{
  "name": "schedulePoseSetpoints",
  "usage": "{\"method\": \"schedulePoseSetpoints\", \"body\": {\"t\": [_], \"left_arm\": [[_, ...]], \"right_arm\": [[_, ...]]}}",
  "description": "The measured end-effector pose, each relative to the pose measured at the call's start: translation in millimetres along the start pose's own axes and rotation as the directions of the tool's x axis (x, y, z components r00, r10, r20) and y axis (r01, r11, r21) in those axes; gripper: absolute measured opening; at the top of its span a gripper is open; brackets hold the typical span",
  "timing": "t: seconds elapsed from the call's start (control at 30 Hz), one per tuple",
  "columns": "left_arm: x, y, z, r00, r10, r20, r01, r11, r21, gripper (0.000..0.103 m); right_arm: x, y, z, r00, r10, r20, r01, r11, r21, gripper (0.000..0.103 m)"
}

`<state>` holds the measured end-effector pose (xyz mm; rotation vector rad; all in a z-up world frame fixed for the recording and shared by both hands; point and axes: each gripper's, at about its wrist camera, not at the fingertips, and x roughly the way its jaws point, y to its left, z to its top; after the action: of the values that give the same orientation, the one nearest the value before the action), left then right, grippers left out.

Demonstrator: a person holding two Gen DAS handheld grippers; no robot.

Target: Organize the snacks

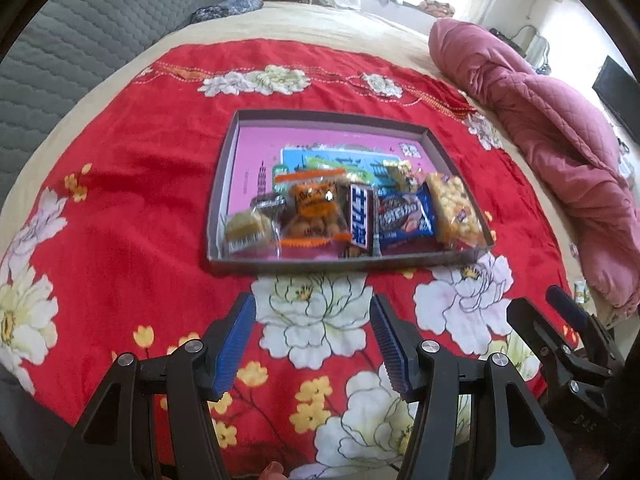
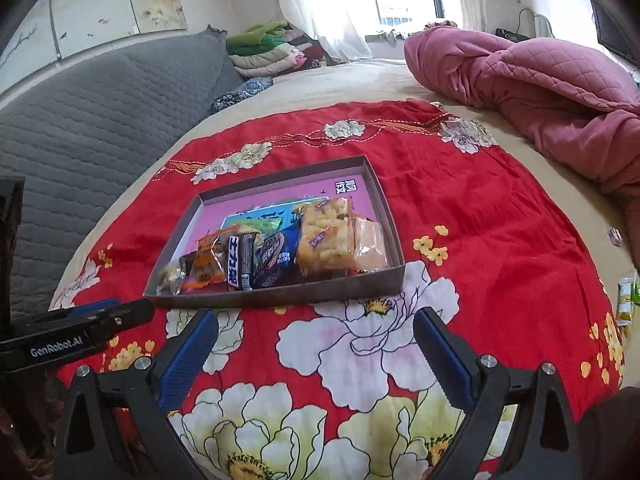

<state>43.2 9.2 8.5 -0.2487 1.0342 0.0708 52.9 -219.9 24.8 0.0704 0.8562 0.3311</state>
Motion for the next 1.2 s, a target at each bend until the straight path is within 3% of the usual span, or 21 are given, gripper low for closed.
{"method": "schedulePoseSetpoints", "body": {"t": [0.3,1.2], "left_arm": [[3.8,-0.2,-11.9,1.000,0.003,-0.017,-0.003,1.000,-0.003,0.061],[6.0,-1.2,-12.5,1.000,0.007,-0.025,-0.007,1.000,0.003,0.061]], "right_arm": [[4.2,14.6,-10.8,1.000,-0.009,-0.015,0.007,0.997,-0.083,0.099],[8.9,12.0,-14.4,0.999,0.013,-0.038,-0.015,0.998,-0.061,0.099]]}}
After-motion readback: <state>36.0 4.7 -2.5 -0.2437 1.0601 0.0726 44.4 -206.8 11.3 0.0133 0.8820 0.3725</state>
